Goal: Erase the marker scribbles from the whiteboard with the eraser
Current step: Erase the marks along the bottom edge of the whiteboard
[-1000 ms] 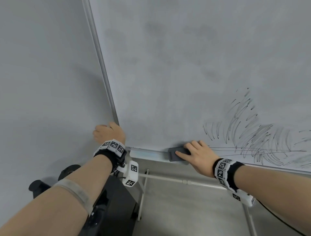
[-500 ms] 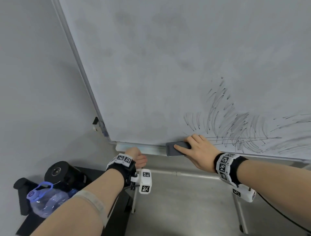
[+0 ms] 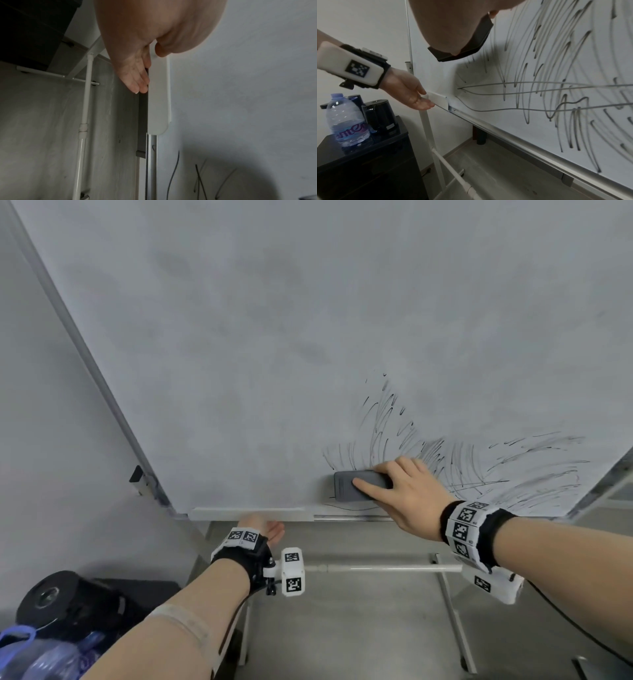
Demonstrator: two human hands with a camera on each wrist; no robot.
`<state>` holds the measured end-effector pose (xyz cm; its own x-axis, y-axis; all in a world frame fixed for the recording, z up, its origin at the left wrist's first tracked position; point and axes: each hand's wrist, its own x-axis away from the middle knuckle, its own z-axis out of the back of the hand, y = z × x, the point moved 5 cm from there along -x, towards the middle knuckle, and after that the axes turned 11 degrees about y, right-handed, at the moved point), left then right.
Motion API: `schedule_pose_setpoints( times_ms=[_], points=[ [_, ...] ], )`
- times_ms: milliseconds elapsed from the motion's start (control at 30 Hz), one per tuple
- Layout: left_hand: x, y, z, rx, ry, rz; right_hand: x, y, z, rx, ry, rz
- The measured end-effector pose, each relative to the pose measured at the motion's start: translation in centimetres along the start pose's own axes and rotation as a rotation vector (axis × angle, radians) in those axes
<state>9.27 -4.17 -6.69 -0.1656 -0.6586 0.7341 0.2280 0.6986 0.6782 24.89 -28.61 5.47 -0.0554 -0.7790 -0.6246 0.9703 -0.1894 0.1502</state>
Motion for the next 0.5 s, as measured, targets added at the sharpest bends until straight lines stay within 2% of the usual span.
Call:
schedule_pose_setpoints(
  times_ms=[167, 333, 433, 500],
  points=[
    [0.4, -1.4, -1.3, 0.085, -0.056, 0.152, -1.6, 2.1, 2.1, 0.062, 0.123, -0.082],
    [0.5, -1.6, -2.5, 0.11, -0.053, 0.159, -6.4, 3.7, 5.3, 0.149, 0.29, -0.144],
    [1.2, -1.5, -3.5, 0.202, -0.104, 0.228, -8.3, 4.1, 6.4, 0.191, 0.358, -0.139],
    [0.9, -1.6, -3.9, 0.345, -0.123, 0.293, -9.2, 4.2, 6.8, 0.213, 0.399, -0.152]
  ],
)
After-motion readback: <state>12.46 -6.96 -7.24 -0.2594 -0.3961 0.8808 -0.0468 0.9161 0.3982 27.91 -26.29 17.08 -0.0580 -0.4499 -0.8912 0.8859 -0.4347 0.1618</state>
